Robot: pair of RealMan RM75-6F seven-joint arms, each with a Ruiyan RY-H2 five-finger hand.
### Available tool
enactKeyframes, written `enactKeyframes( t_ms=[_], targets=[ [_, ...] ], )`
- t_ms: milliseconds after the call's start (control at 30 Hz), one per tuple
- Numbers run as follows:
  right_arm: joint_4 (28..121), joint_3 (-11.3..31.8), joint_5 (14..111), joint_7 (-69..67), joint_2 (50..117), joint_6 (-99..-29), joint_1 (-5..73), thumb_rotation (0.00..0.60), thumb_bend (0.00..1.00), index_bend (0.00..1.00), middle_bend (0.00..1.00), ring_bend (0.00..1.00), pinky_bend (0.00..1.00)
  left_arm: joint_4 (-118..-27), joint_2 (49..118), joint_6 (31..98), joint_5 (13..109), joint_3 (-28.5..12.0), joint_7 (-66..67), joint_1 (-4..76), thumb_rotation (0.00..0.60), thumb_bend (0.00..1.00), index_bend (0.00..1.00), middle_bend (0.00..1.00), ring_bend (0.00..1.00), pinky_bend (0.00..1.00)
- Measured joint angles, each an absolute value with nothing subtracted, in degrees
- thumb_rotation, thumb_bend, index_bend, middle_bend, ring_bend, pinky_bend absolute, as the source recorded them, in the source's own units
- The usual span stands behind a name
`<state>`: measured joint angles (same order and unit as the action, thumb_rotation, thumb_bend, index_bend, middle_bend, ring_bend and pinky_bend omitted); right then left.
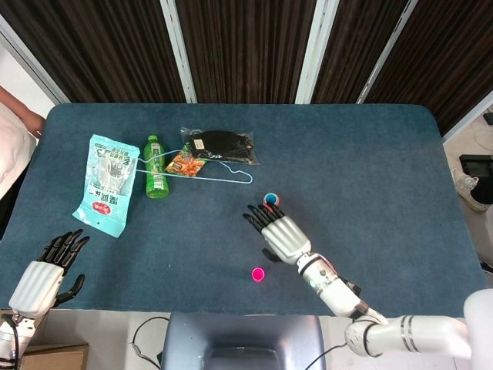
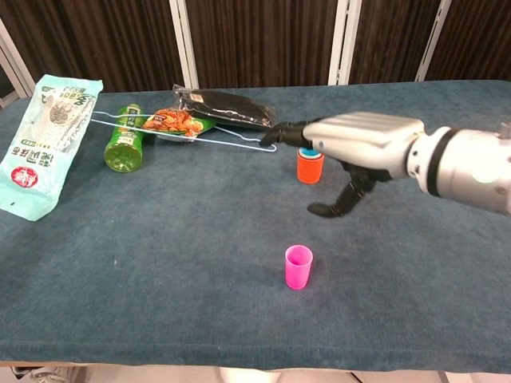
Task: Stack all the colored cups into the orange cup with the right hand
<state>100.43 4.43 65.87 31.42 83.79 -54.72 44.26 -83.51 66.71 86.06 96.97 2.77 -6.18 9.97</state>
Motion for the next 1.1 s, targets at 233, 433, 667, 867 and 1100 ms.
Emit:
enactKeyframes(
  t_ms=[233,433,667,867,1100],
  targets=[
    [102.9,-1.1,67.5,33.2,81.7,-51.3,43.2,0.6,0.46,0.19,0.0,0.0,0.0,-83.6,66.7,86.5,97.4,2.9,-6.1,9.8,0.6,0.46,0.0,0.0,0.0,0.12],
    [99.6,-0.7,65.7,33.4,85.0,-50.1,43.8,0.6,0.46,0.33,0.0,0.0,0.0,-83.4,66.6,86.7,97.5,2.9,-6.6,9.8,0.6,0.46,0.0,0.0,0.0,0.12],
    [96.6,-0.1,66.1,32.3,88.2,-50.0,44.1,0.6,0.46,0.45,0.0,0.0,0.0,-83.3,66.5,86.9,97.5,2.8,-7.0,9.7,0.6,0.46,0.0,0.0,0.0,0.12],
    [95.1,0.6,66.4,31.0,90.1,-50.6,44.0,0.6,0.46,0.53,0.0,0.0,0.0,-83.3,66.4,87.2,97.7,2.9,-7.1,9.6,0.6,0.46,0.0,0.0,0.0,0.12],
    [94.7,0.8,66.8,30.3,90.6,-51.2,43.7,0.6,0.46,0.6,0.01,0.0,0.0,-83.3,66.3,87.4,97.9,3.0,-7.2,9.5,0.6,0.46,0.0,0.0,0.0,0.12]
  ],
)
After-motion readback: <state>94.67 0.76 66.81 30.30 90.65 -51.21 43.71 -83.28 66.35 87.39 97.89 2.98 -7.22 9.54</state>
